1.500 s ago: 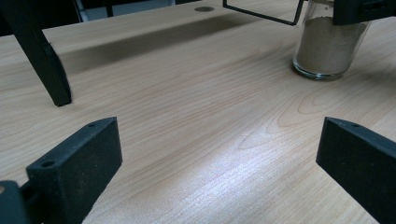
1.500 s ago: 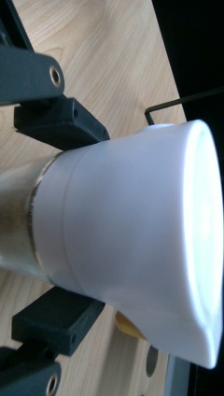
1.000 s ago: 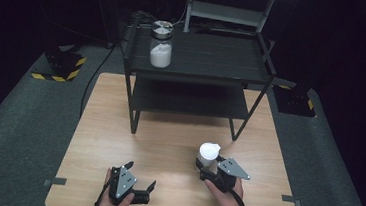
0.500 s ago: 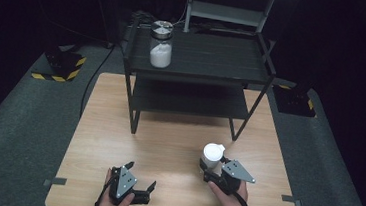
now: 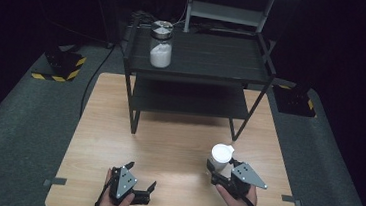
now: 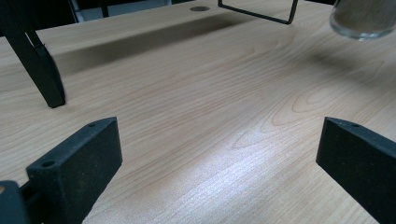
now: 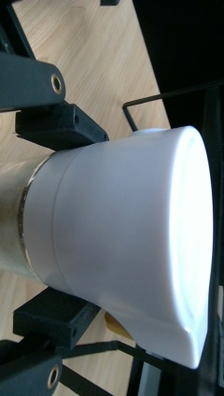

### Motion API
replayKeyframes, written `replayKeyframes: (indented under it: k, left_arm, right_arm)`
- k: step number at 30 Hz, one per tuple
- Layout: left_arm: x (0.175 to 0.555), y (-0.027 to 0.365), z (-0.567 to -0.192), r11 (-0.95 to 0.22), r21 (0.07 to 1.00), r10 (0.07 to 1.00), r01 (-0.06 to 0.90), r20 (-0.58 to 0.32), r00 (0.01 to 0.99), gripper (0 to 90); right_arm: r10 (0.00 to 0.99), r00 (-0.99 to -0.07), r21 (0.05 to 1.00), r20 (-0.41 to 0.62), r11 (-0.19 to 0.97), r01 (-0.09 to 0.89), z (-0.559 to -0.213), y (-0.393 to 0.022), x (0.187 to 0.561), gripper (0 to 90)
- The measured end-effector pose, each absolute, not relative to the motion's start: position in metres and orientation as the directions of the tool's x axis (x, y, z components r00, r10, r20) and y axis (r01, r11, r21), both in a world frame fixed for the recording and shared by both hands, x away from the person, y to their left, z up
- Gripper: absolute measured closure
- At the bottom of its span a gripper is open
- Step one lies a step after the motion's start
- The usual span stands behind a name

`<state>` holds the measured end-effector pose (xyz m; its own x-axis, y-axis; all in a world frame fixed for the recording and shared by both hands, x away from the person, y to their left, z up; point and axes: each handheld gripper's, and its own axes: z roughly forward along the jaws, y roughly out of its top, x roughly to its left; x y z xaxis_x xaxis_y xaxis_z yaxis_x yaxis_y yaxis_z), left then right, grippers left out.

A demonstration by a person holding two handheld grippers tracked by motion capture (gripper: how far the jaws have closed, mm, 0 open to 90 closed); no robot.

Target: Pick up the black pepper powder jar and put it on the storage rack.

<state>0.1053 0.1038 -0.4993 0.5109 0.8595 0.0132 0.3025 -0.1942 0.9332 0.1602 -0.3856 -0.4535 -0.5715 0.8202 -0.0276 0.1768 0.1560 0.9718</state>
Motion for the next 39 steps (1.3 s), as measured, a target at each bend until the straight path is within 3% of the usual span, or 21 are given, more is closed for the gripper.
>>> replayKeyframes:
  k: [18,39]
  left_arm:
    - [0.105,0.103,-0.5,-0.192,0.935,0.858,0.3,0.011,0.514,0.3]
    - [0.105,0.103,-0.5,-0.194,0.934,0.855,0.301,0.011,0.518,0.3]
  right_arm:
    - [0.817,-0.577,0.985,-0.022,0.117,0.129,-0.412,-0.386,0.155,30.4]
    - [0.83,-0.557,0.994,-0.004,0.063,0.087,-0.347,-0.376,0.173,30.4]
